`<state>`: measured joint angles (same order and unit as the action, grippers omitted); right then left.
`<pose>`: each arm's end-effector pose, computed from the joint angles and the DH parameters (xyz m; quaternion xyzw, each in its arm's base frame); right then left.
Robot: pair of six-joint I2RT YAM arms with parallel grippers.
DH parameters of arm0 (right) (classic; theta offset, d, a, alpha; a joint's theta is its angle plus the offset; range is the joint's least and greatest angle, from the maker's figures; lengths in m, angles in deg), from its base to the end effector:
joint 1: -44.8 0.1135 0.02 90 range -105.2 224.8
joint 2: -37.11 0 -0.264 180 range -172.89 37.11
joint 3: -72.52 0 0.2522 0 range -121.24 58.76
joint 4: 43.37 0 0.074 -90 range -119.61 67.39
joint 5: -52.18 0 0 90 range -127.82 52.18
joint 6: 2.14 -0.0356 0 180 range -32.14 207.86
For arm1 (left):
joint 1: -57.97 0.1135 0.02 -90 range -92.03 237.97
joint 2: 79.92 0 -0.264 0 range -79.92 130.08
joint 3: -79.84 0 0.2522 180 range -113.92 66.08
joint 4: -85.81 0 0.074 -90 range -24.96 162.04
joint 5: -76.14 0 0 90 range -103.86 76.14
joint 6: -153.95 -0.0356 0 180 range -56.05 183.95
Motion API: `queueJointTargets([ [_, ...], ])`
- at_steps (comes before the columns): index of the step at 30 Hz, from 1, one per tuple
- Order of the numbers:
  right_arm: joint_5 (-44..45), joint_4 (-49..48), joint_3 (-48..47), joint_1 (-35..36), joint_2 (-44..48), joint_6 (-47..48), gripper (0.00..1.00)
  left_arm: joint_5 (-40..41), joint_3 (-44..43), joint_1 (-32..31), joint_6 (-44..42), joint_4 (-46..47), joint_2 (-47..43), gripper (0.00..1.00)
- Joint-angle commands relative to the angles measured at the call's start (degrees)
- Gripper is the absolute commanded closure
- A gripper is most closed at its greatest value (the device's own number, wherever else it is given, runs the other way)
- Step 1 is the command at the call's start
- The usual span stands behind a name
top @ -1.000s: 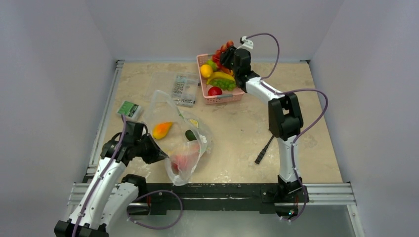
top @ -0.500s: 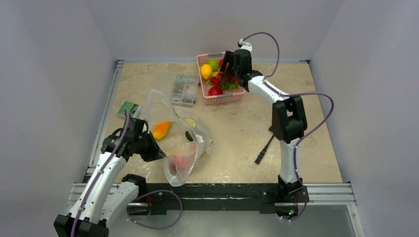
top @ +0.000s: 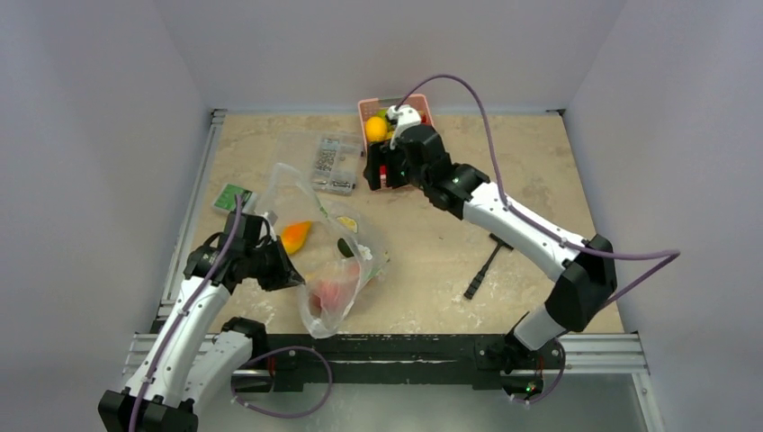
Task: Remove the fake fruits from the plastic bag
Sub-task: Place the fake fruit in the bin, then adjust the plastic bag at the center of the board.
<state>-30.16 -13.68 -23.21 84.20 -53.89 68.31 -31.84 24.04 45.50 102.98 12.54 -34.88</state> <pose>0.2928 0.2344 0.3521 -0.1096 0.8349 0.2149 0.4947 0.1255 -0.0390 0.2517 -0.1843 0.9423 -0.2387 0.1454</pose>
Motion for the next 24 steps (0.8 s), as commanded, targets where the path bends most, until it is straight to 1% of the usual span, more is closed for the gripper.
queueJointTargets([
  [1, -2.1, 5.1, 0.5, 8.4, 6.3, 7.3, 0.30, -3.7, -0.9, -0.2, -2.7, 4.3, 2.8, 1.00],
  [5, -1.8, 6.3, 1.8, 17.2, 12.2, 11.9, 0.32, -4.5, -1.7, -0.2, -3.6, 5.2, 3.2, 1.00],
  [8, -7.3, 3.9, 3.8, 21.2, 14.5, 11.6, 0.34, -4.4, -3.7, -0.2, -5.7, 7.6, 2.9, 1.00],
  [9, -9.4, 2.3, 4.7, 21.8, 14.6, 10.4, 0.37, -3.6, -4.5, -0.2, -6.7, 8.3, 3.1, 1.00],
  [11, -12.5, -0.8, 6.1, 22.6, 13.2, 8.1, 0.46, -3.1, -6.2, -0.2, -8.2, 8.4, 4.0, 1.00],
  [13, -13.8, -2.2, 5.8, 23.8, 10.2, 7.0, 0.53, -5.1, -7.7, -0.2, -8.1, 6.8, 4.7, 1.00],
  [16, -11.6, -1.9, 2.1, 26.1, 4.8, 7.0, 0.62, -7.2, -6.3, -0.2, -4.5, 3.9, 3.1, 1.00],
  [18, -8.1, -0.6, -0.1, 26.3, 1.0, 5.2, 0.69, -7.7, -4.0, -0.1, -1.3, 1.9, 1.3, 1.00],
  [19, -7.9, 0.1, -2.2, 26.3, -0.8, 4.1, 0.72, -9.1, -1.6, -0.2, 0.2, 2.0, -0.1, 1.00],
  [21, -4.7, 2.3, -4.8, 26.3, -5.1, 2.6, 0.74, -12.7, 3.5, -0.2, 4.8, 4.1, -4.3, 1.00],
  [22, -2.7, 3.8, -6.0, 26.3, -6.9, 2.5, 0.74, -14.0, 6.6, -0.2, 8.4, 5.4, -7.3, 1.00],
  [24, -1.7, 5.9, -8.7, 26.3, -10.8, 3.3, 0.74, -14.1, 12.1, -0.2, 13.9, 8.2, -13.6, 1.00],
])
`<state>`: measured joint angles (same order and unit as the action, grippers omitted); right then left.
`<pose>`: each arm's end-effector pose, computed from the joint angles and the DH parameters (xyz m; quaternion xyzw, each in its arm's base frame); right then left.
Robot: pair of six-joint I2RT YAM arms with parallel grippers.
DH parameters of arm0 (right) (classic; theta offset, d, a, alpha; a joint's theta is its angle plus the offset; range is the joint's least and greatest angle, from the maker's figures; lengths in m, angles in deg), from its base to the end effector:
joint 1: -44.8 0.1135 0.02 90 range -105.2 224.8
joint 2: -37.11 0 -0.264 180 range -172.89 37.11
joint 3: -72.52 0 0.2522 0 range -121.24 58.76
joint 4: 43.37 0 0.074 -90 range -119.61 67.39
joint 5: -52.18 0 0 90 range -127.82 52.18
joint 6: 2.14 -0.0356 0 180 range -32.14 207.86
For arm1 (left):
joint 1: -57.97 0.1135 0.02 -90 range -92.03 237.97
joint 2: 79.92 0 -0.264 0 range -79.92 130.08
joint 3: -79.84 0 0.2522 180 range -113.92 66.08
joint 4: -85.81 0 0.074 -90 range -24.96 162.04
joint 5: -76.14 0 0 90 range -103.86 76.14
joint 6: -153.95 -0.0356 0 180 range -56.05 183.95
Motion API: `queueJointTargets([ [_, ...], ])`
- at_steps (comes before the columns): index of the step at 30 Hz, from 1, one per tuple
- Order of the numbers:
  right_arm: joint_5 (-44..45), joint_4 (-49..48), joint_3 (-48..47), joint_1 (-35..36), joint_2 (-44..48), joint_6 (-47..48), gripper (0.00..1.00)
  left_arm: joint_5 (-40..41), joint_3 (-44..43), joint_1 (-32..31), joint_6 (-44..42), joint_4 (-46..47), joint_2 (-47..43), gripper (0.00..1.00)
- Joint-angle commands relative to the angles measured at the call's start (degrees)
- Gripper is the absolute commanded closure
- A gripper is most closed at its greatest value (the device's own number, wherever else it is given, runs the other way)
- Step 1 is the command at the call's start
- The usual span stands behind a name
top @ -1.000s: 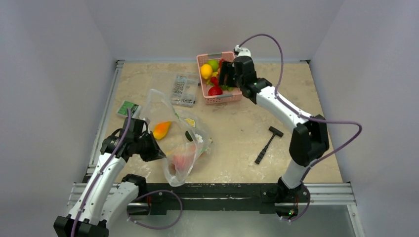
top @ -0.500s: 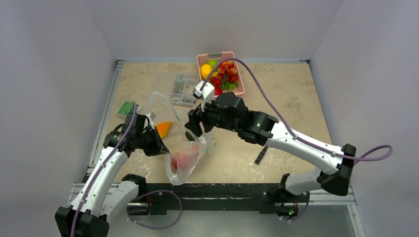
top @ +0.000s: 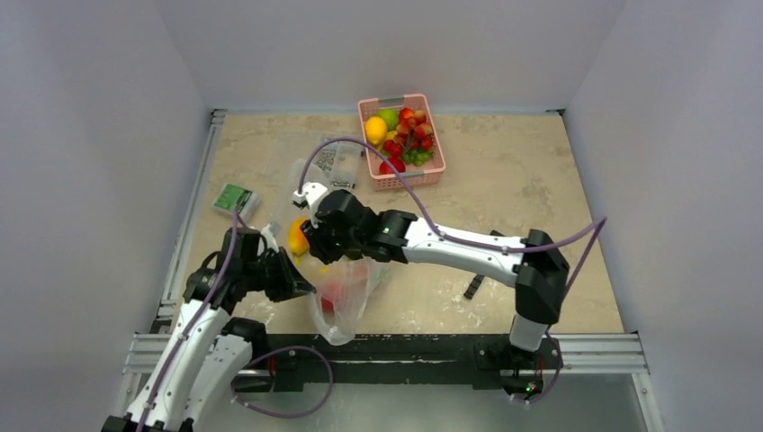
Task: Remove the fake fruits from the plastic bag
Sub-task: Adjust the plastic bag at the center of the board, then take out the fake fruit from the plastic bag.
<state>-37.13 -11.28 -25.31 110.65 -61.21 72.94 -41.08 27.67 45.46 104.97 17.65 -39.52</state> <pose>0.1652 0.3673 0.3135 -0.3745 0.7931 0.3072 0.3693 0.1179 -0.0428 0.2481 -0.1632 0.9185 -0.3277 0.1494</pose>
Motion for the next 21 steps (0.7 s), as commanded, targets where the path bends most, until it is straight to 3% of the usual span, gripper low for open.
queueJointTargets([
  [1, 6.1, 3.5, -7.2, -0.2, -5.0, -1.1, 0.74, -4.4, 11.0, -0.1, 14.3, 4.1, -12.8, 1.00],
  [5, 12.8, 4.3, -8.8, -0.3, -10.6, 0.4, 0.74, 0.5, 14.0, -0.1, 14.2, 2.8, -16.2, 1.00],
  [9, 18.4, 5.0, -8.1, -0.3, -13.4, 1.9, 0.73, -0.9, 14.2, -0.4, 13.2, 5.6, -9.0, 1.00],
  [16, 26.6, 7.3, -6.2, -1.1, -15.6, 3.8, 0.72, 3.3, 12.2, -4.4, 10.3, 10.3, 4.4, 1.00],
  [21, 29.9, 7.0, -2.6, -1.2, -15.0, 4.8, 0.64, 6.5, 14.7, -6.4, 10.8, 14.8, 9.9, 1.00],
])
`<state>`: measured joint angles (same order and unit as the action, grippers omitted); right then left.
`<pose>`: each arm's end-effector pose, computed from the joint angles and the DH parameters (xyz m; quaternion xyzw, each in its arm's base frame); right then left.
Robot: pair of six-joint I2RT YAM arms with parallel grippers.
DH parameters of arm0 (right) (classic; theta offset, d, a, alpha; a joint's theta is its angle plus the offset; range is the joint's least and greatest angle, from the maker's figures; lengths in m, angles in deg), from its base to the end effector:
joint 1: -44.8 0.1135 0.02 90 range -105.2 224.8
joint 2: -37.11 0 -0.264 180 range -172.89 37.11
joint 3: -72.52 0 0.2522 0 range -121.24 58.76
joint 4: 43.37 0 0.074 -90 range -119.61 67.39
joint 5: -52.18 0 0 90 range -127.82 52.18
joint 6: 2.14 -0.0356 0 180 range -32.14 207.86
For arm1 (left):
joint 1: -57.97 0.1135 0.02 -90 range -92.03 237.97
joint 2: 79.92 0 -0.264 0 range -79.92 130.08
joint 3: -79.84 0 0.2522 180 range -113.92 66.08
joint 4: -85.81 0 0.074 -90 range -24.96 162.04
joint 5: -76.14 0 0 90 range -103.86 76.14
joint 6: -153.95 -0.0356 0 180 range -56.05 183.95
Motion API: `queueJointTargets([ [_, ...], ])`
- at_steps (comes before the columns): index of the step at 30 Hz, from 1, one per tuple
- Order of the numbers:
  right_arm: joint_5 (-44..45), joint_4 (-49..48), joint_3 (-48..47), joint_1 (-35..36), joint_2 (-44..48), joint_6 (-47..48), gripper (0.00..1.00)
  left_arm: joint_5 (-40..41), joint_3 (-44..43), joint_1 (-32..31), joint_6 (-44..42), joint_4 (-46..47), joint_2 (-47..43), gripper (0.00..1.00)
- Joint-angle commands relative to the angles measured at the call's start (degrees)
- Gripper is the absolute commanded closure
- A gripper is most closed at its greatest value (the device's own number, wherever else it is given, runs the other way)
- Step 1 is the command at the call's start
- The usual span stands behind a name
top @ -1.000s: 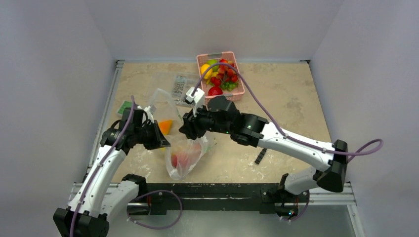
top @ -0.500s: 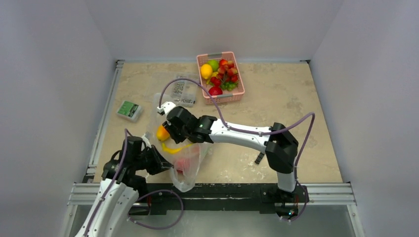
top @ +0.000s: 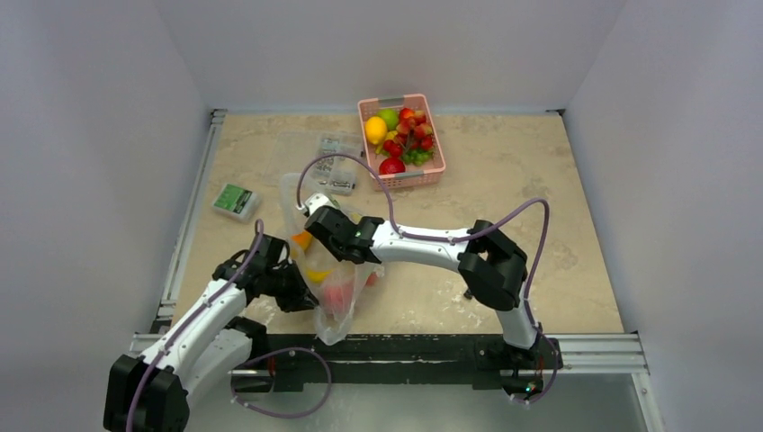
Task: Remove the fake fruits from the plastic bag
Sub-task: Take out the fake fruit from the plastic bag.
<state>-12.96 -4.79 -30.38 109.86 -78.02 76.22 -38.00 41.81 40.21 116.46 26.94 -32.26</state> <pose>0.2015 0.3979 0.2167 -0.3490 0.8543 0.0442 0.3827 0.1192 -0.0535 0.1674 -0.2497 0.9285 -0.2730 0.0309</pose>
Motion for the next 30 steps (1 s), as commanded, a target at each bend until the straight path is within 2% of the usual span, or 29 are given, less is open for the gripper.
queueJointTargets([
  [1, 6.2, 0.7, 3.2, -0.6, 1.8, 1.5, 0.63, 3.4, 1.4, -1.3, -0.2, 6.9, 3.9, 1.00],
  [6, 5.9, 2.6, 6.1, -0.7, 3.5, -0.3, 0.53, 4.9, 3.9, -1.7, 1.4, 11.0, 6.2, 1.00],
  [9, 5.8, 4.0, 8.1, -0.7, 5.9, -2.0, 0.44, 4.9, 4.6, -1.7, 2.1, 12.6, 7.0, 1.00],
  [13, 7.2, -1.9, 13.0, -0.9, 8.3, 0.5, 0.32, 4.6, 4.4, -1.7, 2.4, 13.2, 7.3, 1.00],
  [19, 11.8, 0.7, 9.0, -1.0, 5.3, 2.6, 0.27, 5.5, 0.7, -1.7, 3.0, 7.2, 2.8, 1.00],
  [22, 11.9, -2.0, 11.6, -1.1, 5.7, 4.2, 0.24, 7.1, -2.2, -1.7, 3.8, 3.3, -2.6, 1.00],
  [24, 10.4, -4.5, 12.4, -1.4, 5.6, 5.1, 0.24, 8.5, -4.4, -1.7, 4.2, 0.8, -5.2, 1.00],
  [30, 10.9, -2.2, 10.7, -2.0, 4.5, 2.5, 0.26, 11.8, -9.0, -1.7, 4.3, -6.1, -8.6, 1.00],
])
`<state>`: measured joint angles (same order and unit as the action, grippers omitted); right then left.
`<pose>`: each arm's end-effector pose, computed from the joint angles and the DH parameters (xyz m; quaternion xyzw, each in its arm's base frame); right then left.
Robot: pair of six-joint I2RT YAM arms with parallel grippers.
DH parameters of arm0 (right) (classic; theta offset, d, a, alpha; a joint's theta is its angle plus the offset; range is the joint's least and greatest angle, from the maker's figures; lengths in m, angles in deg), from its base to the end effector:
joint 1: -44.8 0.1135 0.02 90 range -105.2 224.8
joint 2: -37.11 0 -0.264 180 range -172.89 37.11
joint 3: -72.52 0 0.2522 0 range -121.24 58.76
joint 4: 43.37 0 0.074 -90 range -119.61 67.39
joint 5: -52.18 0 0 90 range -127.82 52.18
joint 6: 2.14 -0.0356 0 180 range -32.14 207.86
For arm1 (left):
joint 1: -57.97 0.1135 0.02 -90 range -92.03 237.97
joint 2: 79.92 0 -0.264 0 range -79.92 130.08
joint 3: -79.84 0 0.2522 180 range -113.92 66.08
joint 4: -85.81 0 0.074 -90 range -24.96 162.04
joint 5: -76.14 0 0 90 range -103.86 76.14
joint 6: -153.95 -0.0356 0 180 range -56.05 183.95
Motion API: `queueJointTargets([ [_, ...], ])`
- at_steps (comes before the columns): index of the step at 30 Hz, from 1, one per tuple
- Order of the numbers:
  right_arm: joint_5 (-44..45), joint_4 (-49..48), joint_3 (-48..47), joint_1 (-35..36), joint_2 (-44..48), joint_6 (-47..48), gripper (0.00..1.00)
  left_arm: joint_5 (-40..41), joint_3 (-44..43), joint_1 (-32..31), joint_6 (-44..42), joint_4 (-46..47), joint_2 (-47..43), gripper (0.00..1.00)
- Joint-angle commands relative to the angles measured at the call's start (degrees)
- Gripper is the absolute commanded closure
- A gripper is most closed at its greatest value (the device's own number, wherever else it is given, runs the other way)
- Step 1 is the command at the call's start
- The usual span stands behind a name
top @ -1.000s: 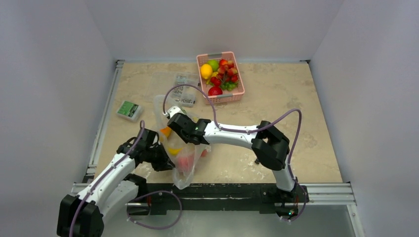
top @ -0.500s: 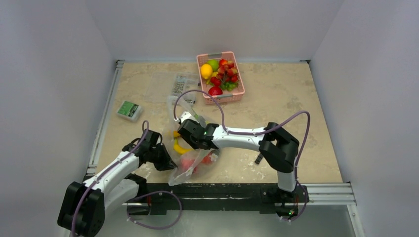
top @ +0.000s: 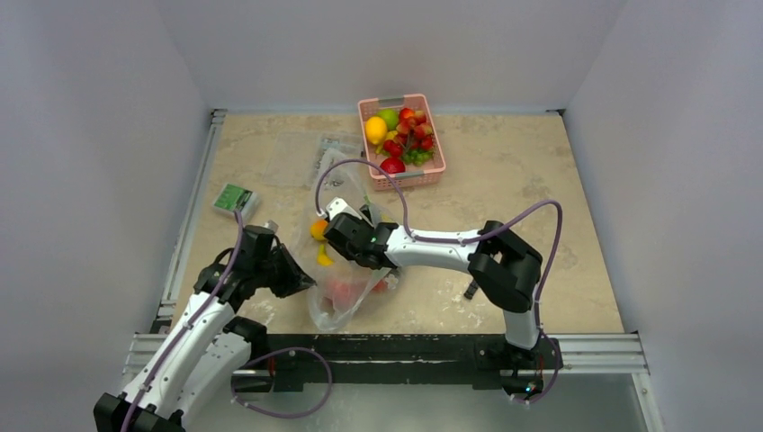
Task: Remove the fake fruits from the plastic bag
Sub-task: Take out the fake fruit from the plastic bag.
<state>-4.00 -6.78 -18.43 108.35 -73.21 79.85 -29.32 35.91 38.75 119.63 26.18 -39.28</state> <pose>0.1993 0.3561 0.1916 -0.3509 0.8492 -0.0619 0.3898 0.1210 -0.0522 0.2098 -0.2597 0.9130 -0.2767 0.1495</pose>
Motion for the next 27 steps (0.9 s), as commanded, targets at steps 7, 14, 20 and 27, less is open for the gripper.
queueJointTargets([
  [7, 3.7, 11.2, -2.9, -0.5, -1.2, -8.8, 0.26, 0.2, -0.9, -0.3, 2.9, -2.7, -1.8, 1.00],
  [14, -0.4, 6.3, 2.6, -0.9, -0.7, -11.5, 0.26, -0.1, -0.8, -0.2, 2.6, -1.3, 0.3, 1.00],
  [20, -4.0, -0.9, 5.5, -1.1, -0.1, -10.4, 0.48, 0.2, 0.2, -0.3, 2.2, -1.0, 0.8, 1.00],
  [27, -8.4, -8.8, 1.2, -1.1, -0.3, -4.5, 0.79, 0.5, 0.6, -0.3, 0.9, -1.1, 1.8, 1.00],
])
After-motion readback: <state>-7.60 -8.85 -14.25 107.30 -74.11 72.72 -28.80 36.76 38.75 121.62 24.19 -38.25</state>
